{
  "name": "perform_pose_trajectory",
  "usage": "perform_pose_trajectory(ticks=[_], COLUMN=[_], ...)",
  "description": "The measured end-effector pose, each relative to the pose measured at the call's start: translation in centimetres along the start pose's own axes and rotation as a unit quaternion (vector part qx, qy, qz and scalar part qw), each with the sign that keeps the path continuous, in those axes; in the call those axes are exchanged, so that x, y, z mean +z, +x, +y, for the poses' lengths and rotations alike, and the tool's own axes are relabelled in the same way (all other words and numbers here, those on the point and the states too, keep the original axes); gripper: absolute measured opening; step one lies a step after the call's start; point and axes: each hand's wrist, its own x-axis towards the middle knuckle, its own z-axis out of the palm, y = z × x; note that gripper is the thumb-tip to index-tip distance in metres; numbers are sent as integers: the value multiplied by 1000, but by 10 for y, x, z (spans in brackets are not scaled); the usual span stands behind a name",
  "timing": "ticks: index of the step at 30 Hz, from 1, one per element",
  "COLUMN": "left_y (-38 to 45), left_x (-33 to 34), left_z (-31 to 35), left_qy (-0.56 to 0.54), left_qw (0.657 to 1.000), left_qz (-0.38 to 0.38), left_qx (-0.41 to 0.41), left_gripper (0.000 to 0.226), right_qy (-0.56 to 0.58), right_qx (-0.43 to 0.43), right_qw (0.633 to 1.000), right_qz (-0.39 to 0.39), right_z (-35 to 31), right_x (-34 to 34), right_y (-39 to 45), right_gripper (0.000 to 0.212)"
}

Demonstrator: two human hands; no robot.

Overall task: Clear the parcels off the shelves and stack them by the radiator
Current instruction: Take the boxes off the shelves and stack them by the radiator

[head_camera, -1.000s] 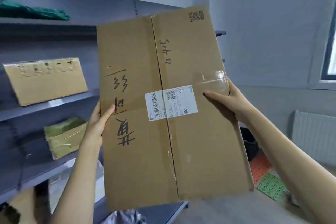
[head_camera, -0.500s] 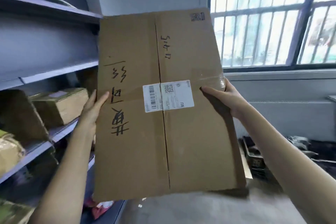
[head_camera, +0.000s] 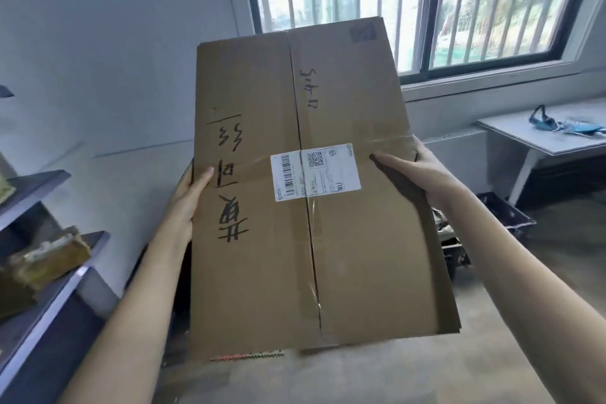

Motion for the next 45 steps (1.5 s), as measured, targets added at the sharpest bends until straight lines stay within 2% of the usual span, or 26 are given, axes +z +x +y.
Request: perform_pose_trajectory(ticks=[2, 5, 7, 10, 15, 17, 20, 23, 25, 27, 30, 33, 39, 45], left_y=[47, 109, 143, 190, 278, 321, 388, 434, 452, 465, 479, 483, 484, 517], left_x=[26, 52, 62, 71, 92, 101, 118, 140, 156, 169, 183, 193, 231, 257], left_z=[-16, -54, -86, -140, -231, -270, -340, -428, -485, -541, -625, -698, -799, -845], left_qy=[-2, -17, -27, -38, -34, -15, 20, 40, 58, 69, 96, 120, 133, 147], left_qw=[1000, 999, 997, 991, 972, 964, 951, 935, 922, 908, 896, 886, 872, 879], left_qz=[-16, -19, -21, -36, -9, -17, -21, -13, -12, -7, -6, 5, 5, -2], left_qx=[-15, -41, -70, -125, -233, -266, -308, -352, -383, -413, -433, -448, -471, -454], left_gripper=[72, 64, 70, 74, 76, 77, 79, 70, 66, 61, 51, 52, 56, 54], right_qy=[-4, -17, -32, -50, -77, -84, -92, -104, -101, -103, -95, -88, -78, -137], right_qx=[19, 52, 70, 103, 193, 221, 271, 327, 369, 395, 428, 450, 460, 469], right_qw=[1000, 999, 997, 993, 975, 968, 956, 938, 923, 912, 898, 887, 883, 868], right_qz=[7, 3, -5, -33, -74, -79, -68, -49, -38, -36, -34, -45, -52, -88], right_z=[13, 35, 58, 105, 197, 241, 318, 404, 464, 527, 622, 706, 804, 858], right_x=[-14, -27, -29, -28, -22, -21, -20, -26, -35, -44, -54, -65, -101, -122], right_y=[49, 117, 157, 212, 309, 349, 407, 452, 467, 476, 483, 483, 504, 556], right_gripper=[54, 47, 44, 51, 73, 74, 65, 44, 37, 39, 35, 34, 44, 61])
